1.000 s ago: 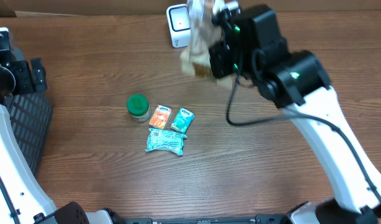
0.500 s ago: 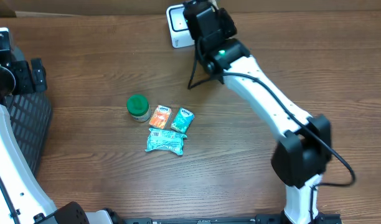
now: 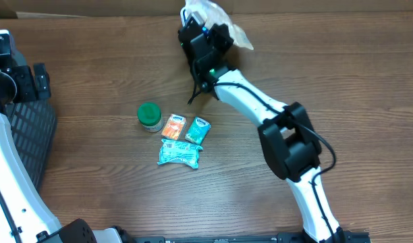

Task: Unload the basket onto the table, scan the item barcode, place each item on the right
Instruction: 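Lift the bag and raise it toward the white barcode scanner, then carry the bag right and set it down on the table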

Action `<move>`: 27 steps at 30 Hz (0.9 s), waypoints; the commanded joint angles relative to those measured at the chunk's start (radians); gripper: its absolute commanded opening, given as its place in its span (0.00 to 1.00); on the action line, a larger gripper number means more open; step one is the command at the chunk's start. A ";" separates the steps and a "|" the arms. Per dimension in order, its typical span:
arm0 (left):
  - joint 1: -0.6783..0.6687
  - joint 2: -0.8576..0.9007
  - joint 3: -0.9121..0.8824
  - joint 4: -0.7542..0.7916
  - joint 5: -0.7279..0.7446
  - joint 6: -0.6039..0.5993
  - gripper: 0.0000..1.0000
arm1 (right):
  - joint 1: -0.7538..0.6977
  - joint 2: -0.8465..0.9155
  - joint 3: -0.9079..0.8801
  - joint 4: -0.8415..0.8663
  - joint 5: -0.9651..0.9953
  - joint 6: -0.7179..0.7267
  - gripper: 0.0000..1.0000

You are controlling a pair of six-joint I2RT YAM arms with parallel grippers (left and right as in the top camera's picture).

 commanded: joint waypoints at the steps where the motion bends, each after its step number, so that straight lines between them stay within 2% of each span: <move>1: 0.004 0.005 0.004 0.004 0.000 0.022 1.00 | 0.004 0.032 0.017 0.022 0.066 -0.042 0.04; 18: 0.004 0.005 0.004 0.004 0.000 0.022 1.00 | 0.013 0.037 0.017 0.039 0.094 -0.042 0.04; 23: 0.004 0.005 0.004 0.004 0.000 0.022 1.00 | 0.023 -0.016 0.017 0.018 0.113 -0.039 0.04; 27: 0.004 0.005 0.004 0.004 0.000 0.022 1.00 | 0.028 -0.126 0.017 -0.072 0.087 0.048 0.04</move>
